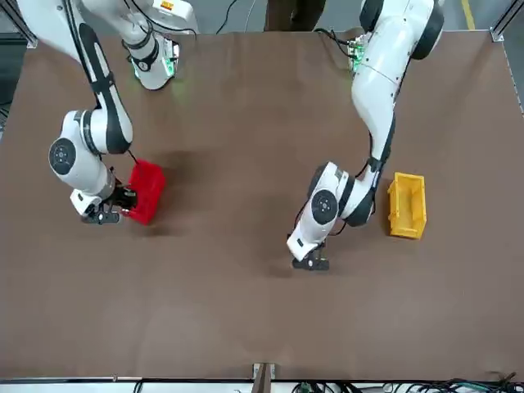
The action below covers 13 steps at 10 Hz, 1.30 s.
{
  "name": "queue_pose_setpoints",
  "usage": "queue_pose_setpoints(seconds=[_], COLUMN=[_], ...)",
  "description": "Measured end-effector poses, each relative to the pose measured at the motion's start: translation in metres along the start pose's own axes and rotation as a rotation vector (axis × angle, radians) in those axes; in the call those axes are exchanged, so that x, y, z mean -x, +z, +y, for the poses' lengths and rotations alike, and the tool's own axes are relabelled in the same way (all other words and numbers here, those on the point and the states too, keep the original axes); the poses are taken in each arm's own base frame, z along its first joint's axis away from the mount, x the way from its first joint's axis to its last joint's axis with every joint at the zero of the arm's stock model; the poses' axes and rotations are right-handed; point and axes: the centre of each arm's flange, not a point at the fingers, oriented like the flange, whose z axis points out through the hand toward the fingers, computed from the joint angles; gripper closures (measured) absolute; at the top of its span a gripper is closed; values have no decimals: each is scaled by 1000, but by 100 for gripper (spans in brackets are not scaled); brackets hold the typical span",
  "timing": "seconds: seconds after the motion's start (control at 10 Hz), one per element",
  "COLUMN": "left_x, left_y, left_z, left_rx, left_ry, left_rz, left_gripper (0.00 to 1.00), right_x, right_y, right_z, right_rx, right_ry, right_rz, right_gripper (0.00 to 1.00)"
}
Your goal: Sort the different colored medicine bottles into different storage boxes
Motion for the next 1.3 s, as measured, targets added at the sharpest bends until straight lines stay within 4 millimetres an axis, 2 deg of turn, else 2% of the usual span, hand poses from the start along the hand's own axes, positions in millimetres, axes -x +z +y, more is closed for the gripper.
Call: queue_pose_setpoints(seconds=[0.1, 0.3, 0.4, 0.5, 0.6, 0.7, 0.8, 0.9, 1.0, 1.1, 1.2, 1.3], left_x=[-4, -5, -2, 1, 8, 19, 32, 45, 58, 71, 85, 97], left_y=[-31, -105, -137, -159, -171, -179, -181, -173, -154, -123, -91, -68], left_z=[-11, -54, -85, -126, -178, -238, -296, -343, -374, -385, -388, -390], left_rx=[-17, -58, -71, -73, -75, -73, -65, -56, -61, -85, -97, -95], left_ry=[-15, -58, -69, -69, -73, -74, -69, -80, -88, -77, -65, -63], left_rz=[-25, -99, -121, -131, -146, -164, -167, -147, -116, -86, -56, -45], left_gripper=[59, 59, 59, 59, 59, 59, 59, 59, 59, 59, 59, 59], right_x=[1, 1, 1, 1, 1, 0, -6, -18, -34, -49, -59, -65], right_y=[-3, -7, -7, -7, -7, -10, -19, -39, -73, -115, -155, -194], right_z=[1, -1, -1, -1, -1, -1, -1, -1, 0, 1, 5, 9], right_rx=[-1, -2, -2, -2, -2, -2, -3, -1, 3, 4, 6, 7], right_ry=[1, -1, -2, -1, -1, -2, -2, -5, -6, -3, 2, 9], right_rz=[4, 10, 10, 10, 11, 16, 38, 61, 75, 96, 113, 119], right_gripper=[57, 49, 35, 22, 7, 0, 0, 0, 0, 0, 0, 0])
